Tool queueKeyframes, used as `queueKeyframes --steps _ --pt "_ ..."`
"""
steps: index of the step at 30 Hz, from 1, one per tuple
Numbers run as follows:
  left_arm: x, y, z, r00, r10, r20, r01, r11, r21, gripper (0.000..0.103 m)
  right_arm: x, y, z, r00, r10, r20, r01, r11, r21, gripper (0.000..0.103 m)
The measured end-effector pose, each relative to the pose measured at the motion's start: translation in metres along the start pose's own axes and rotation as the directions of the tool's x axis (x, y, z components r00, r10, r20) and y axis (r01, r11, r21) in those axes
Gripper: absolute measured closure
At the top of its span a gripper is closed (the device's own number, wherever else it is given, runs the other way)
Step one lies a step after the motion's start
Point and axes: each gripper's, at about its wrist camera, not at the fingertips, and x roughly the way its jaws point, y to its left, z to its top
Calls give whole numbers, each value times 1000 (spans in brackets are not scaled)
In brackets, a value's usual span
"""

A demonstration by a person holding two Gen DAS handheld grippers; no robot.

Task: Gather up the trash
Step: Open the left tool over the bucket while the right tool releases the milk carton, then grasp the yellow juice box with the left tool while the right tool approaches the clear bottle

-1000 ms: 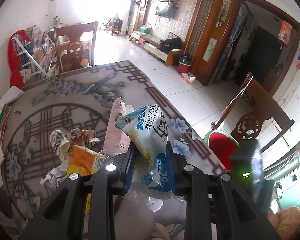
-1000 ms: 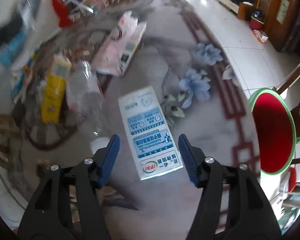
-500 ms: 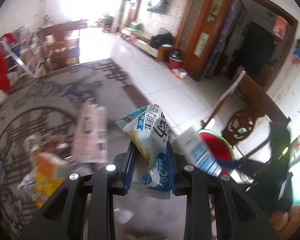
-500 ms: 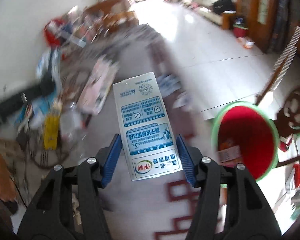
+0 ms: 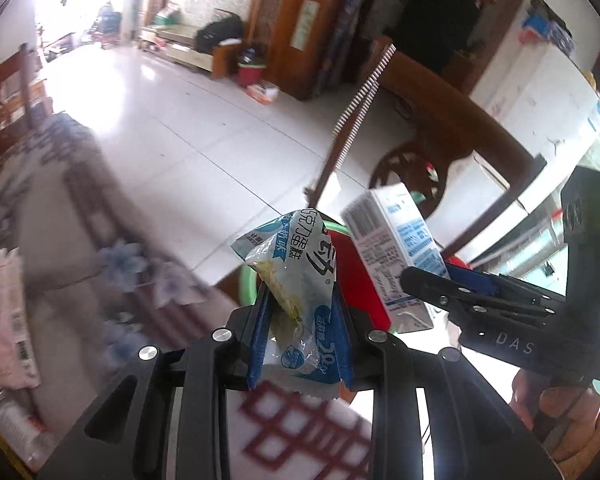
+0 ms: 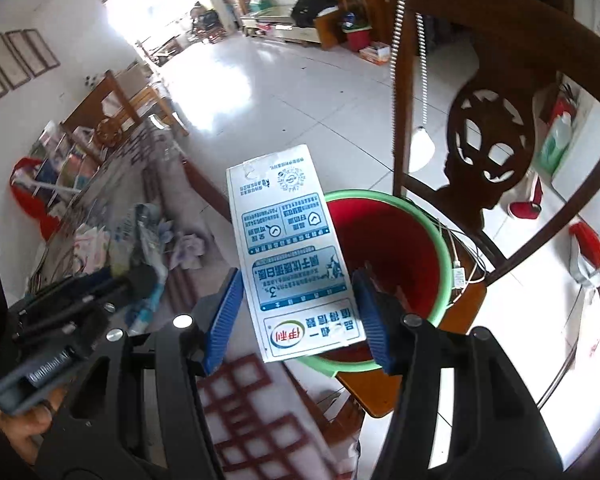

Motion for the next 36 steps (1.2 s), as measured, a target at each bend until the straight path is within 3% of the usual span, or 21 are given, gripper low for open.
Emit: queueKeyframes --steps 1,4,13,23,31,36 --pt "7 -5 2 1000 -12 -12 12 1000 8 73 1 -3 3 1000 -5 2 5 1000 5 47" --pt "23 -11 7 999 -1 -44 2 1000 15 39 5 -15 5 1000 -28 -9 28 999 26 47" --pt "1 5 11 1000 23 9 -23 999 -27 42 3 -22 6 999 -39 8 38 999 26 43" --pt "-64 42 -17 984 146 106 -136 986 -94 42 -3 33 5 999 38 20 -37 996 -76 36" --pt "-134 120 -71 951 279 132 -240 938 -252 42 11 120 -21 993 107 -48 -115 973 -202 32" --pt "-174 190 -119 919 382 94 -323 870 -373 42 13 173 -47 987 131 -95 -152 949 -275 31"
